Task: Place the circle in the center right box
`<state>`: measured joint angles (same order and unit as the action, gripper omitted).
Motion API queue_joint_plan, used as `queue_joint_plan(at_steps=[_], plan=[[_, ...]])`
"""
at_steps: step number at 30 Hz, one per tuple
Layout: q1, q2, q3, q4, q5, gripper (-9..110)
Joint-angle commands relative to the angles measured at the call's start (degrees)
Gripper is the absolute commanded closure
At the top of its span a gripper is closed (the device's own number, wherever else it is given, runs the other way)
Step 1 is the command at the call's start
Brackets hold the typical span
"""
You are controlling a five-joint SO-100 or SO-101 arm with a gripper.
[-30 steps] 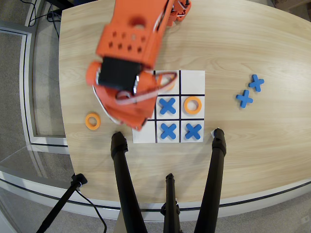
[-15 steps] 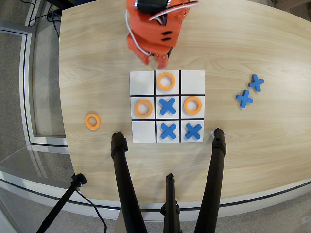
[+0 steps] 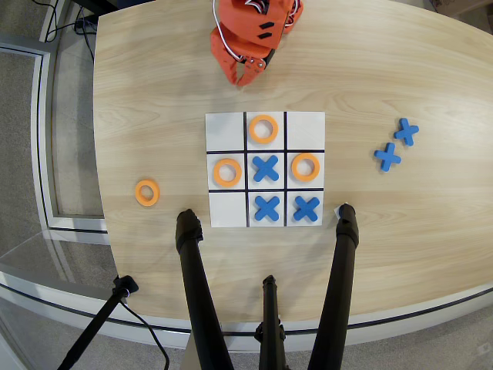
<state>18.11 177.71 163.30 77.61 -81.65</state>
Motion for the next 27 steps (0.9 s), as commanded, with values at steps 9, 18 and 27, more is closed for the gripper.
queue_joint_plan(at_steps=[9,18,27], plan=[[21.71,15.38,14.33,-8.44,-0.09,102],[44.65,16.7,20.21,-8.61,-0.7,102],[72.69,16.7,20.21,-3.43,-0.97,102]])
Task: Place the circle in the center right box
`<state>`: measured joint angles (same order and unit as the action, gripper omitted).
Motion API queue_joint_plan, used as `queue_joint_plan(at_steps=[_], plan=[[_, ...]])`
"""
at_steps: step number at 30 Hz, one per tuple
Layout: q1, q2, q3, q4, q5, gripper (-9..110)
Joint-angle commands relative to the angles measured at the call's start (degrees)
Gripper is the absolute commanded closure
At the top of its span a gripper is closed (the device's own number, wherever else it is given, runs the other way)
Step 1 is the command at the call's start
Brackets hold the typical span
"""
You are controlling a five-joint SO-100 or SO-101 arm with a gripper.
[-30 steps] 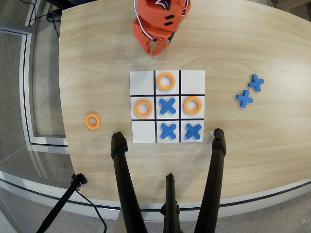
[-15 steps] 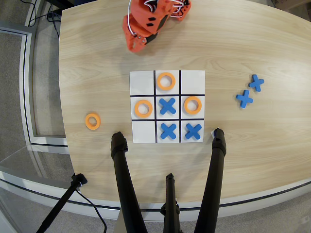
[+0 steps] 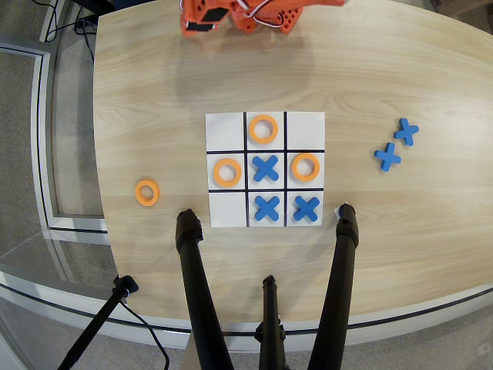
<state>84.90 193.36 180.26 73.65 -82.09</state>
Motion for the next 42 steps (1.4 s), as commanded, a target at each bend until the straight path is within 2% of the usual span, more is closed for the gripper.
queue_joint_plan(at_steps=[1,6,15,42], plan=[[8.0,1.05,3.25,0.53,-1.67,102],[12.57,1.05,3.25,0.88,-7.91,102],[16.87,1.14,3.25,0.62,-8.0,102],[13.89,1.05,3.25,0.7,-7.65,101]])
